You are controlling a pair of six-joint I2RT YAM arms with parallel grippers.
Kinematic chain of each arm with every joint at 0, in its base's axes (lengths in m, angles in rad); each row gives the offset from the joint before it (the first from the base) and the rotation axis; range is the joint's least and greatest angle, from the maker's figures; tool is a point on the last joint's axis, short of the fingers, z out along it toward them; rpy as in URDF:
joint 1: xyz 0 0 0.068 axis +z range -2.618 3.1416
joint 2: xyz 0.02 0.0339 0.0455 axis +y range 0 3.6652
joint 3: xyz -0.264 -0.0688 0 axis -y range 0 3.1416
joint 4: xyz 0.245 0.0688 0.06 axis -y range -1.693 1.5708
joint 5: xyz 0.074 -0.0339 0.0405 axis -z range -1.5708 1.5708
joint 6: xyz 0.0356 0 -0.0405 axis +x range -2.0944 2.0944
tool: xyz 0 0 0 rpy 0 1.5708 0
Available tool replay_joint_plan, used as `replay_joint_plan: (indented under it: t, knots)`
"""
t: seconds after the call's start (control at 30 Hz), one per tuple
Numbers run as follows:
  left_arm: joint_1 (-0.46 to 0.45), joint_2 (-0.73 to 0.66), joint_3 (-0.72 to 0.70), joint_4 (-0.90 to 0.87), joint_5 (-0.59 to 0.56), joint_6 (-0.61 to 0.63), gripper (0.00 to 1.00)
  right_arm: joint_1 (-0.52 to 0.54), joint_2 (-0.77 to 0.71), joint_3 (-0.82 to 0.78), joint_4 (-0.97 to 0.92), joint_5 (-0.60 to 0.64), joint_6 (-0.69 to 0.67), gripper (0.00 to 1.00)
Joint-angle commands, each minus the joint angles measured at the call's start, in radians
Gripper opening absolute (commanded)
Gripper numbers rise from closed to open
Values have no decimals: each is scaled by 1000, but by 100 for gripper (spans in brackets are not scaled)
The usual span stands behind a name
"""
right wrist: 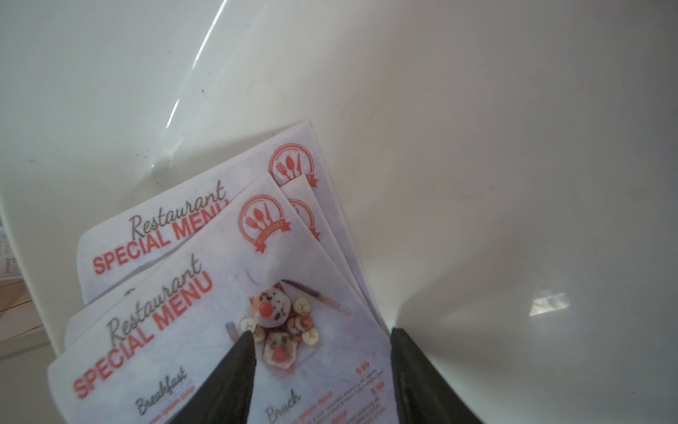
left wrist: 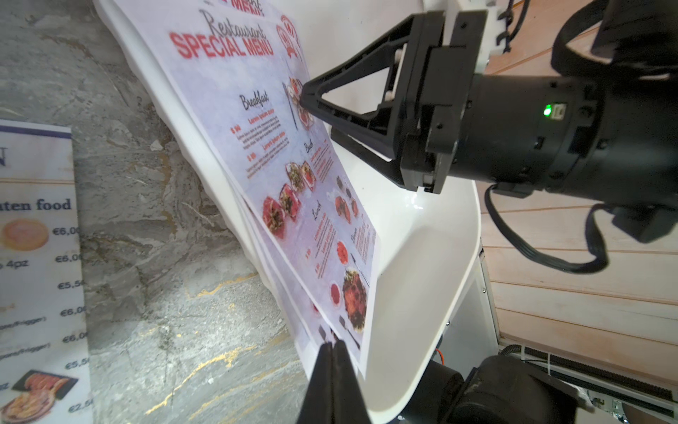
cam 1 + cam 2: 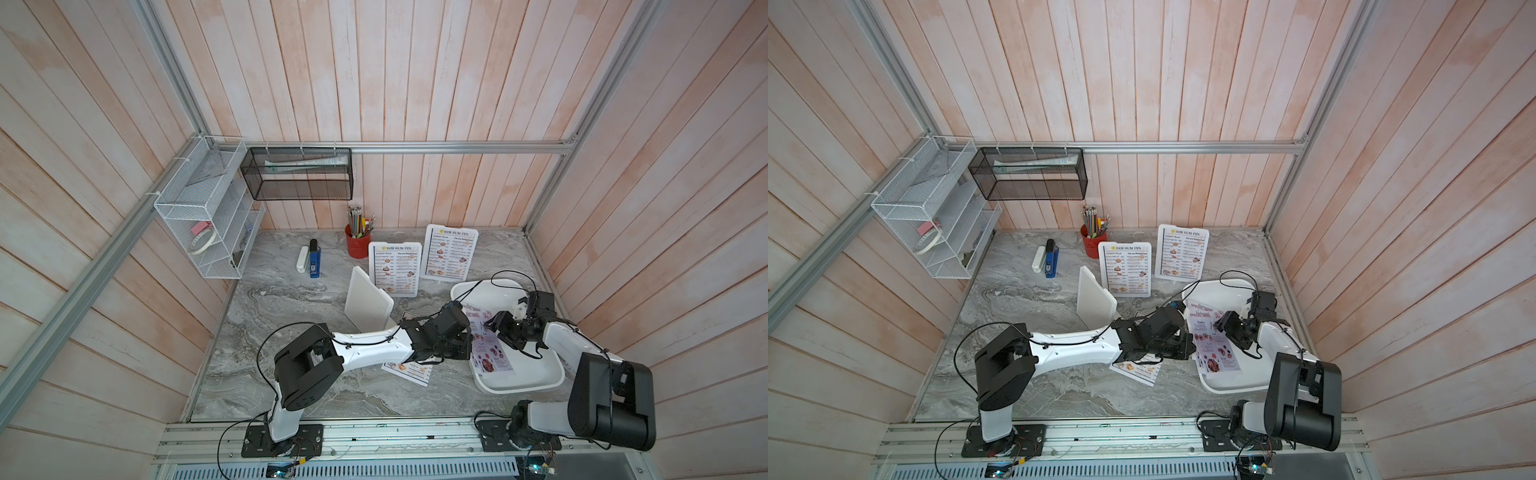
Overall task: Replace the menus in the menu holders
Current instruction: Pick up the menu from the storage box.
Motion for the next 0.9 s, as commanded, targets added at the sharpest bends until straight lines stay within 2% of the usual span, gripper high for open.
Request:
replay_joint_plan:
  t: [0.0,0.13,0.3,0.37,0.73,0.87]
  knots:
    - [0,-22,15,-18,-26,27,0,-19,-3,49,-56,27,-33,61]
    - [0,-16,4,-25,-33,16,0,-20,11,45,-54,1,-37,61]
    - [0,-16,-26,-10,-32,0,22,-21,23,1,-24,-2,-35,60]
    - [0,-4,-26,-4,-22,-2,27,-22,29,-8,-17,-2,-34,60]
    - [0,56,-14,35,14,-15,28,-20,53,-35,8,-13,-35,59]
    - [0,69,-7,34,15,-17,24,-20,52,-45,18,-22,-30,58]
